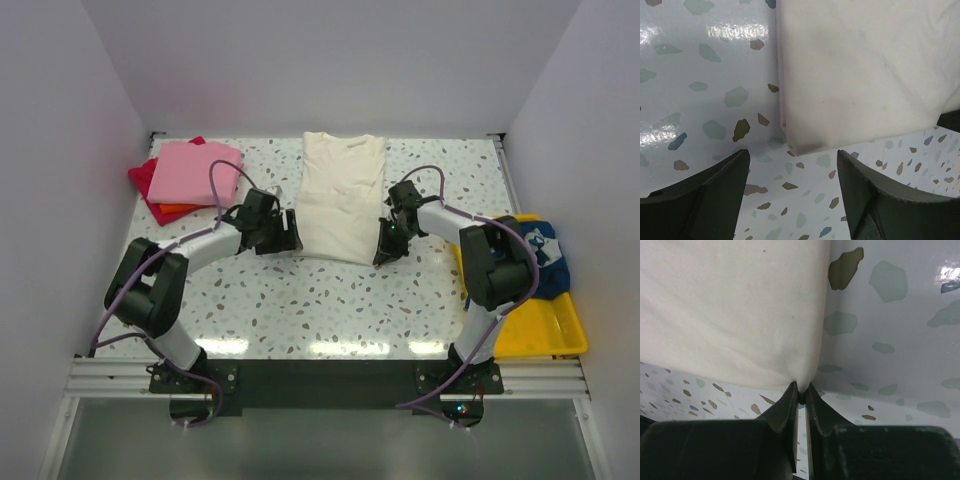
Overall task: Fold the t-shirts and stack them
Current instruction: Fold the tshirt, then neatly place the folded tshirt to the corner
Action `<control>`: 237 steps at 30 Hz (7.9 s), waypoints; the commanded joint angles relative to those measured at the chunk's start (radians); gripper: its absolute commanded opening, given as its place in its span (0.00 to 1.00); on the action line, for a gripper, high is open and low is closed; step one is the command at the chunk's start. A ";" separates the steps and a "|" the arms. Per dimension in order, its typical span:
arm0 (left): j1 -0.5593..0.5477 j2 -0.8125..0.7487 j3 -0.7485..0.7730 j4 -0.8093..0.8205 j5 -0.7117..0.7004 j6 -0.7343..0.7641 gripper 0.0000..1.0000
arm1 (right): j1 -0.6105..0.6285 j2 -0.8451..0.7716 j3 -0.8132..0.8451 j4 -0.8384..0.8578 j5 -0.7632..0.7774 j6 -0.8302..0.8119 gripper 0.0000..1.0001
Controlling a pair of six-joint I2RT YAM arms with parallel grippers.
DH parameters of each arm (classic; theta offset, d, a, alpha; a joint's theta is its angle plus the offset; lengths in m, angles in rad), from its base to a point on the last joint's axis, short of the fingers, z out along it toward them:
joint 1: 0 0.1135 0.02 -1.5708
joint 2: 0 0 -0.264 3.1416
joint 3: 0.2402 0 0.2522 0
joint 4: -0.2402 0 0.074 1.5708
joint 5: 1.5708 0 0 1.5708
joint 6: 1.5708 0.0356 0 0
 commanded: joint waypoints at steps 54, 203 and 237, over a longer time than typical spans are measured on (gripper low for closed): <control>-0.054 -0.003 0.044 -0.090 0.084 0.056 0.00 | 0.004 -0.133 0.028 -0.169 0.094 -0.092 0.00; 0.153 0.248 0.282 0.335 0.366 -0.073 0.93 | -0.001 0.214 0.595 0.078 -0.119 -0.099 0.65; 0.067 0.440 0.159 0.616 0.251 -0.213 0.93 | 0.008 0.350 0.509 0.046 -0.045 -0.096 0.65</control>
